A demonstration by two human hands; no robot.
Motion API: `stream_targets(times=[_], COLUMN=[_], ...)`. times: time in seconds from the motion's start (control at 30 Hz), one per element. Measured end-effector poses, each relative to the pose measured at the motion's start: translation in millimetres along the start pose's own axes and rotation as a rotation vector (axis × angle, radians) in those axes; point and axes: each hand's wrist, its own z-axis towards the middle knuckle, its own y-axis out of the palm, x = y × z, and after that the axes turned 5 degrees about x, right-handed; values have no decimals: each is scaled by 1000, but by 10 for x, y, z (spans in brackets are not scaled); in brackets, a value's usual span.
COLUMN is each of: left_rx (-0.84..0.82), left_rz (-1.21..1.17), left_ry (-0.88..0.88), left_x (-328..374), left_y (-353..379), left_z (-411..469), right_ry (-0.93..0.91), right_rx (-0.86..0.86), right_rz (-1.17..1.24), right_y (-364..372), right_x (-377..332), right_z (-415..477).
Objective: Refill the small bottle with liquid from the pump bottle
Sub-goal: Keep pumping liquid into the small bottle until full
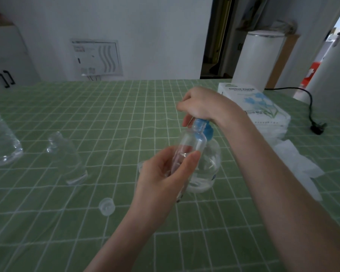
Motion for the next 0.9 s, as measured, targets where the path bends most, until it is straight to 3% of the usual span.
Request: stream_targets(times=[0.9], left_rx=[3], left_rz=[6], left_ry=[-19], left_x=[19], left_y=[-8], left_z=[-20], right_ry=[31], right_rx=[-55], right_rz=[-2], right_y=[52], right_x=[34], right_z=[-20])
